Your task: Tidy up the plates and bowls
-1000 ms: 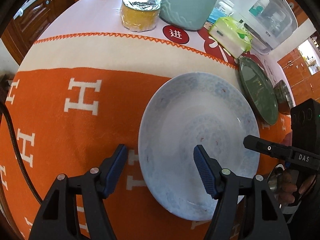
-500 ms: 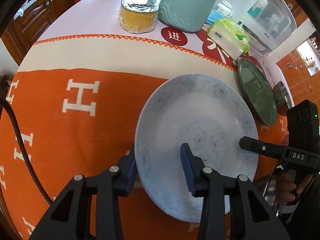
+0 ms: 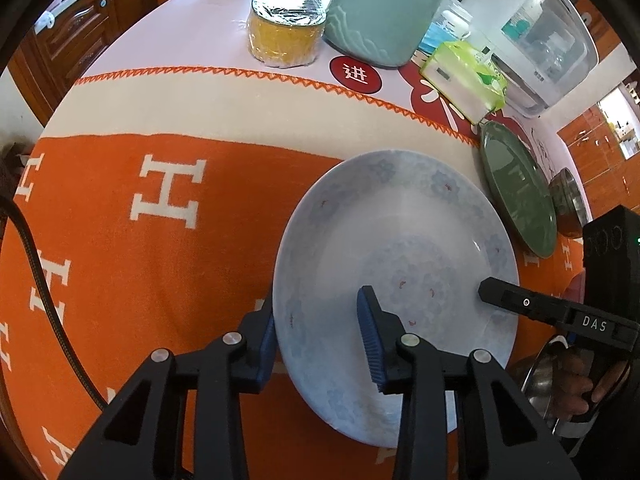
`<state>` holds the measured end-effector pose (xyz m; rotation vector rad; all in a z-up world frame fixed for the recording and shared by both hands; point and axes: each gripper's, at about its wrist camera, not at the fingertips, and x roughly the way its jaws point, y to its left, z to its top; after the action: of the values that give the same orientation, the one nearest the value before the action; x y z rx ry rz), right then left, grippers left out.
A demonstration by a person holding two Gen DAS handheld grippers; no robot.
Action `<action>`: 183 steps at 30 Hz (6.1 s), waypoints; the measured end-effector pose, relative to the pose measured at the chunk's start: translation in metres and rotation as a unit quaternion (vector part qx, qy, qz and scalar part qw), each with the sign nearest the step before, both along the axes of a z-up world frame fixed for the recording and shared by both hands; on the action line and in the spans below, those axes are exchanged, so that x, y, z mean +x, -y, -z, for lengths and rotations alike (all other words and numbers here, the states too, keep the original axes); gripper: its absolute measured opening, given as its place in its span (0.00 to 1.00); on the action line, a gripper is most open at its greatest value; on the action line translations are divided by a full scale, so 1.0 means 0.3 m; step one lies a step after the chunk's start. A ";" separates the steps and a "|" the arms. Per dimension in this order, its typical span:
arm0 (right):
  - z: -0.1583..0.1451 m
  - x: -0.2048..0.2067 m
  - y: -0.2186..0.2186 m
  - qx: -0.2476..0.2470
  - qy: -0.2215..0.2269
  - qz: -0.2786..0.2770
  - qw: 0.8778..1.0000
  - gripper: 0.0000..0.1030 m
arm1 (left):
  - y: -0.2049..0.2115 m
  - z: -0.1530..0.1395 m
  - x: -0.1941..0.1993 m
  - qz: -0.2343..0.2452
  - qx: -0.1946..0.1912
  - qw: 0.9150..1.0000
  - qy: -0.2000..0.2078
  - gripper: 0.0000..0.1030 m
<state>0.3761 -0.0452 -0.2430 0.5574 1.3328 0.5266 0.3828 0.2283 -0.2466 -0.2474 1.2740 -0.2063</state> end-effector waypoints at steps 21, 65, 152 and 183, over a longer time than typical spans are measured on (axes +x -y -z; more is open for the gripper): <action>-0.174 -0.081 -0.014 0.021 0.069 0.013 0.997 0.10 | -0.043 -0.199 -0.070 -0.011 -0.014 0.998 0.067 0.34; -0.494 -0.778 0.059 -0.005 0.180 0.117 0.977 0.10 | 0.031 -0.645 -0.645 0.058 -0.059 0.966 0.243 0.14; -0.247 -1.173 0.672 -0.232 0.076 0.380 0.892 0.49 | 0.951 -0.223 -0.756 0.333 -0.016 0.942 0.041 0.34; -0.639 -1.044 0.692 -0.222 0.221 0.240 0.919 0.61 | 0.750 -0.528 -0.835 0.166 0.013 0.981 0.097 0.56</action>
<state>0.0629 -0.2528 -0.0514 0.3387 0.8001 -0.0671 0.1324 0.0032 -0.0881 0.0122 1.1164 -0.4876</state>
